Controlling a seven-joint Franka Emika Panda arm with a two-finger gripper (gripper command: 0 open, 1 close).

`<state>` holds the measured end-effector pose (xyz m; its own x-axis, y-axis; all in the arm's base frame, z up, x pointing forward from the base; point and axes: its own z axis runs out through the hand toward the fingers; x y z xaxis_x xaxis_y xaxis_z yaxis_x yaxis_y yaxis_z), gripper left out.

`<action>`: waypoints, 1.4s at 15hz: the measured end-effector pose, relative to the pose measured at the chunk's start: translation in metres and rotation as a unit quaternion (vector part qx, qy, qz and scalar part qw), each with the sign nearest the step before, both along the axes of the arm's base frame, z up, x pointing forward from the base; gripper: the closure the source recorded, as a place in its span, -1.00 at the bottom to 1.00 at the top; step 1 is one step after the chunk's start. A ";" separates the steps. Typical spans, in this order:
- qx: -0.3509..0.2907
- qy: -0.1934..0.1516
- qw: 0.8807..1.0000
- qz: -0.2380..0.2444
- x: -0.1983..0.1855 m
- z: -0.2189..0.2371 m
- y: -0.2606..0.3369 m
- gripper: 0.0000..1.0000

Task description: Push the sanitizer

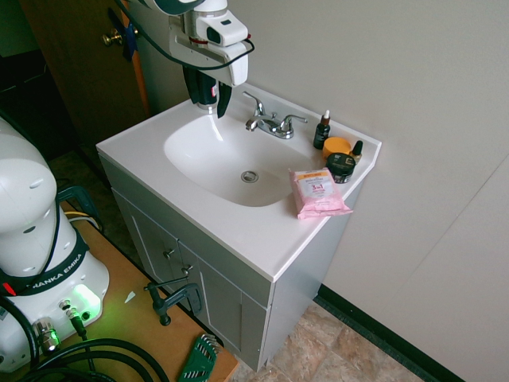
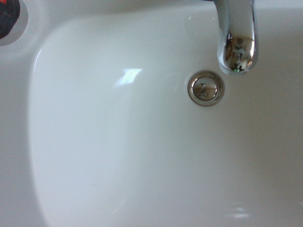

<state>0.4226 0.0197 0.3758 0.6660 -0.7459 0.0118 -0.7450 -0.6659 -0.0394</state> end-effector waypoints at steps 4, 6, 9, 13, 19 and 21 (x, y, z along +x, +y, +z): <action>-0.002 -0.006 1.000 0.008 0.000 0.005 0.005 -1.00; -0.004 -0.015 1.000 0.018 0.005 0.013 0.014 -1.00; -0.010 -0.039 0.999 0.031 0.021 0.045 0.037 -1.00; -0.015 -0.068 0.997 0.046 0.063 0.089 0.097 1.00; -0.025 -0.070 0.995 0.062 0.120 0.114 0.159 1.00; -0.028 -0.069 0.995 0.066 0.131 0.115 0.176 1.00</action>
